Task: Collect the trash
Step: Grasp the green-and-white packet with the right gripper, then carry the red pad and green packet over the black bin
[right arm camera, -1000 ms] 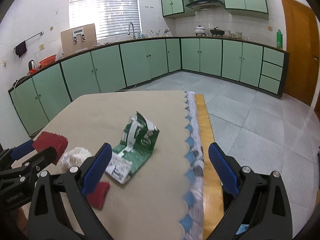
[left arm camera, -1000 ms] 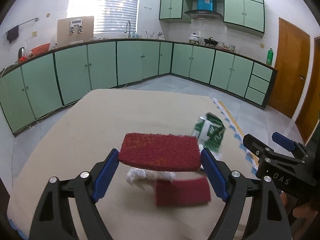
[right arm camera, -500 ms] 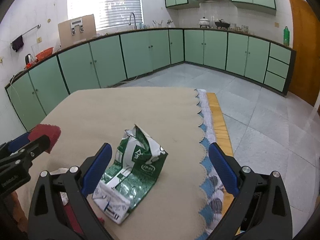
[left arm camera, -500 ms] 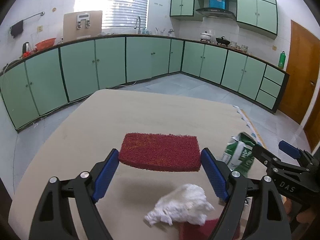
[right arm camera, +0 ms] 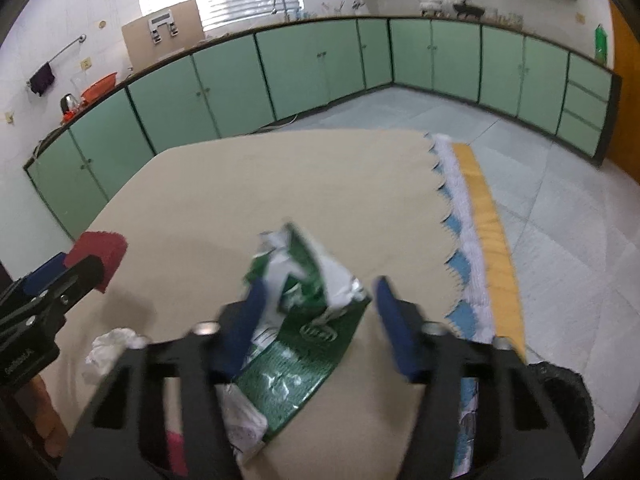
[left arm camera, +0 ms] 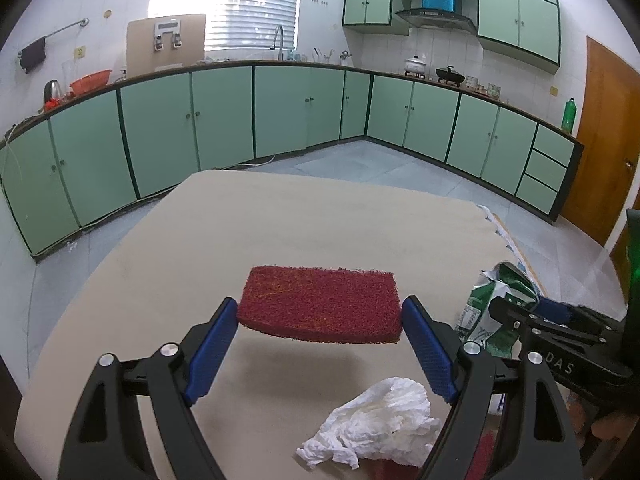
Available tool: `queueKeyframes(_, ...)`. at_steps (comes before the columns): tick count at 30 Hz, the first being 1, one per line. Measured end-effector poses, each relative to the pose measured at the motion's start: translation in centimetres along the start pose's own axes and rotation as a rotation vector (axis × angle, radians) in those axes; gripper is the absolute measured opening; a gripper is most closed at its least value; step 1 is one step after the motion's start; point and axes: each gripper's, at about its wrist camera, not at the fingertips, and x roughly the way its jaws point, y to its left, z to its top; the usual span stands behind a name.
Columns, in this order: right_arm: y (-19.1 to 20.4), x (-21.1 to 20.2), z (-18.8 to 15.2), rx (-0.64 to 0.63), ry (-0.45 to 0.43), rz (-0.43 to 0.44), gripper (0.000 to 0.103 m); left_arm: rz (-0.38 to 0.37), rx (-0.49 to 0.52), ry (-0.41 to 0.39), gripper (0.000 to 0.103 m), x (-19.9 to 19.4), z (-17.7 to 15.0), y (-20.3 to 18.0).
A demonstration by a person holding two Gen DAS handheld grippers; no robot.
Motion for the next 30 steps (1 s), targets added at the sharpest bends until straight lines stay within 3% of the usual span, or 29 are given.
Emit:
queueKeyframes(3, 0.4, -0.9, -0.1, -0.011, -0.023, 0.016, 0.037, -0.002, 0.002, -0.002, 0.082, -0.3, 0.1, 0.0)
queueKeyframes(15, 0.3, -6.4, 1.4, -0.026, -0.158, 0.038, 0.034, -0.029, 0.028, -0.051, 0.082, -3.0, 1.3, -1.9)
queueKeyframes(30, -5.1, -16.2, 0.5, -0.001, -0.294, -0.054, 0.033, -0.162, 0.105, -0.118, 0.082, -7.2, 2.3, -9.0)
